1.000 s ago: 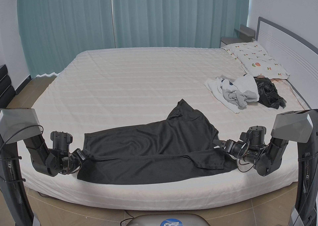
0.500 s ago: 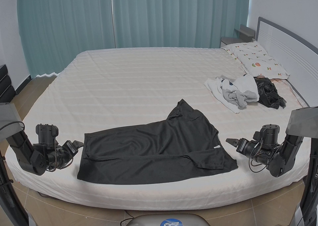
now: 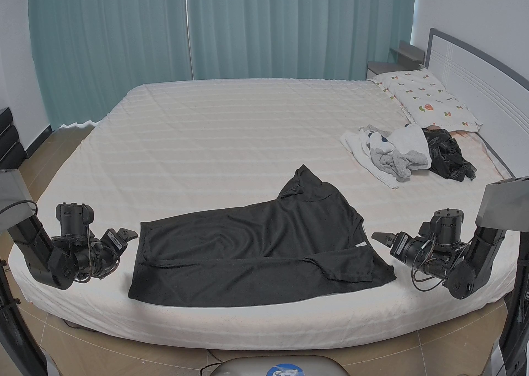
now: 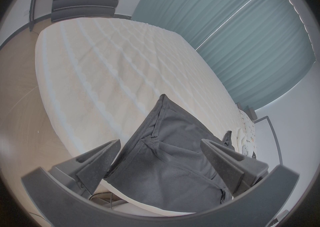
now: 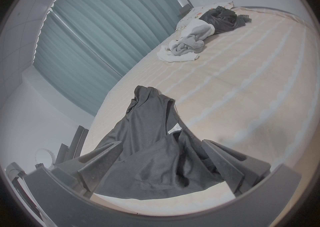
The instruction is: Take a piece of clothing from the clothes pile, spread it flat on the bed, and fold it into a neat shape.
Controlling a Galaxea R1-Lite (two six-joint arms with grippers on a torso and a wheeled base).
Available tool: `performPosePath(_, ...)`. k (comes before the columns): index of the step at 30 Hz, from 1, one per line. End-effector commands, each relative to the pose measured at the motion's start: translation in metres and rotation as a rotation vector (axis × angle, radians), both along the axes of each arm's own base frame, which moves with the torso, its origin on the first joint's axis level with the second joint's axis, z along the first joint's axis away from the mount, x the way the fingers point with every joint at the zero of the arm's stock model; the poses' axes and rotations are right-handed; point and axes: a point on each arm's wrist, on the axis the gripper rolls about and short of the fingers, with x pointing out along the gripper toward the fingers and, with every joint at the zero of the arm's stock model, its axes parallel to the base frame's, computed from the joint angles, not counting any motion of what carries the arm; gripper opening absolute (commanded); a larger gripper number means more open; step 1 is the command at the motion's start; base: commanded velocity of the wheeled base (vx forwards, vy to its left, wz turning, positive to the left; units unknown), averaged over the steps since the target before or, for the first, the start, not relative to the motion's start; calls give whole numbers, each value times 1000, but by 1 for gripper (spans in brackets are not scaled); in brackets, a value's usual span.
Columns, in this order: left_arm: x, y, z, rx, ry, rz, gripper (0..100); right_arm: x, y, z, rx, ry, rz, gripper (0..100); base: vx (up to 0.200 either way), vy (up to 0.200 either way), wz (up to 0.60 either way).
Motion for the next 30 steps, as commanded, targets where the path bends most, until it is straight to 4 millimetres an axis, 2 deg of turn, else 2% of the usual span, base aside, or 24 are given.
performPosePath(1,-1,0,1,-10,0,-9,100,-3,9,-1,20,14,6,100,200,0,0)
performPosePath(8,0,0,-1,-10,5,-10,100,-4,17,-3,36,31,2,100,200,0,0)
performPosePath(24,-1,-5,-5,-7,22,-23,100,-5,19,-11,31,52,7,100,0,0,0)
performPosePath(30,-1,-3,-4,-12,17,-19,100,-6,26,-9,37,45,21,100,0,200,0)
